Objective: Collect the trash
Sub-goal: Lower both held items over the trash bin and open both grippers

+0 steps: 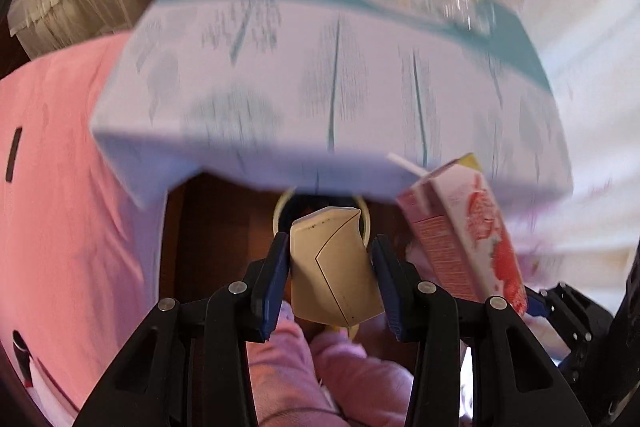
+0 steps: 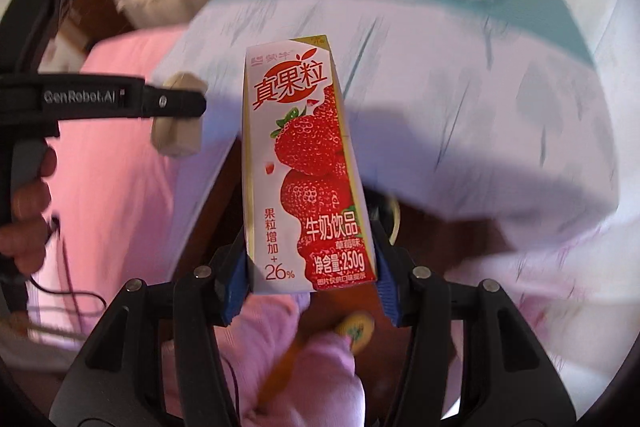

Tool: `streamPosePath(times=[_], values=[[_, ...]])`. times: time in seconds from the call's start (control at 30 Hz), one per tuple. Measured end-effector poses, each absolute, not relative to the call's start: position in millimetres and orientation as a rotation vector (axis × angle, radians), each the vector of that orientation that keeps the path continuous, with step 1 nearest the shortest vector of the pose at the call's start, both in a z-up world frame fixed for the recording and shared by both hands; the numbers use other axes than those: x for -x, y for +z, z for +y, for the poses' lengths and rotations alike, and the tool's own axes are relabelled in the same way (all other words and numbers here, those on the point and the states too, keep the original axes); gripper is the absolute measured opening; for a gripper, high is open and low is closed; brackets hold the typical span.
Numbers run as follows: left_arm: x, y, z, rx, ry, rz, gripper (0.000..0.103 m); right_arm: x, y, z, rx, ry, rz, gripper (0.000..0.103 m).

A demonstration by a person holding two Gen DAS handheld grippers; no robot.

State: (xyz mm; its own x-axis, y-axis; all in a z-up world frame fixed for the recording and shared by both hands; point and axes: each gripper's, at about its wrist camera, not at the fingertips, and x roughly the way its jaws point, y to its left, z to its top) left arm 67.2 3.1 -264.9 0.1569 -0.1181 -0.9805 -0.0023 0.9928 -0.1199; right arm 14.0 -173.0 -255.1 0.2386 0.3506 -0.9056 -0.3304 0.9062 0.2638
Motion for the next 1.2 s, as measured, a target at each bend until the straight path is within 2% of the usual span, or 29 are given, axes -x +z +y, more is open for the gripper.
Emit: streamPosePath(times=[0.2, 0.37, 0.5, 0.67, 0.7, 0.73, 0.8, 1.03, 1.2], values=[[-36, -347, 0, 0.118, -0.089, 1.489, 0.042, 15, -334, -178, -0.080, 0.436, 1.433, 0.050], [-42, -437, 0, 0.117, -0.073, 1.490, 0.042, 10, -443, -178, -0.150, 0.334, 1.548, 0.050], [-53, -510, 3, 0.149, -0.066, 1.510, 0.042, -6, -526, -170, -0.151, 0.273, 1.598, 0.051], [-65, -567, 7, 0.144, -0.081, 1.474, 0.042, -35, -602, -162, -0.174, 0.233, 1.586, 0.051], [-65, -575, 6, 0.144, -0.083, 1.468, 0.042, -42, -616, -160, -0.187, 0.222, 1.584, 0.057], [-67, -585, 7, 0.136, -0.081, 1.462, 0.042, -49, -627, -159, -0.204, 0.219, 1.572, 0.070], [-69, -601, 10, 0.131, -0.080, 1.455, 0.042, -62, -644, -154, -0.227, 0.213, 1.520, 0.082], [-87, -645, 9, 0.131, -0.098, 1.457, 0.042, -56, -677, -177, -0.243, 0.159, 1.512, 0.082], [-94, -681, -5, 0.125, -0.120, 1.476, 0.043, -36, -680, -199, -0.239, 0.126, 1.501, 0.082]])
